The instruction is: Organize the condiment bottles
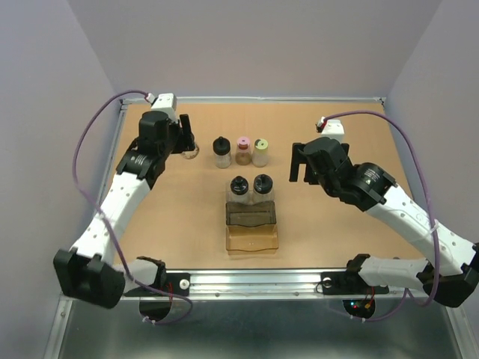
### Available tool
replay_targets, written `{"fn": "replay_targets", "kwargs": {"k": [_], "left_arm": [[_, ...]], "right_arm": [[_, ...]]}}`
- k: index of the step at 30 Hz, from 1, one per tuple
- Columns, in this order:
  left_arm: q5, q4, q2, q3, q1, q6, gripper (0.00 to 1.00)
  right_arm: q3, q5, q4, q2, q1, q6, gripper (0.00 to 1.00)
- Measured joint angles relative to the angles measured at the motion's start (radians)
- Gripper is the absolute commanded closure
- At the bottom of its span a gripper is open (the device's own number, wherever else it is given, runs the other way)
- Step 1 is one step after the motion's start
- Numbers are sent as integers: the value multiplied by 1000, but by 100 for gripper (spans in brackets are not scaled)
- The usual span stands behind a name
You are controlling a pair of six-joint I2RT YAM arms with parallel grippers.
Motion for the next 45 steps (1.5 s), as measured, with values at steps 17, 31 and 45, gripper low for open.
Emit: {"fn": "replay_targets", "kwargs": {"k": [17, 31, 45], "left_arm": [[52, -303, -547, -297, -501, -486, 100], [-284, -216, -87, -147, -826, -642, 100], [-406, -162, 138, -12, -879, -689, 100]], "right_arm": [[-69, -24, 22, -88, 0, 18, 0], [-69, -27, 22, -136, 0, 18, 0], [-84, -20, 19, -158, 0, 15, 0]]}}
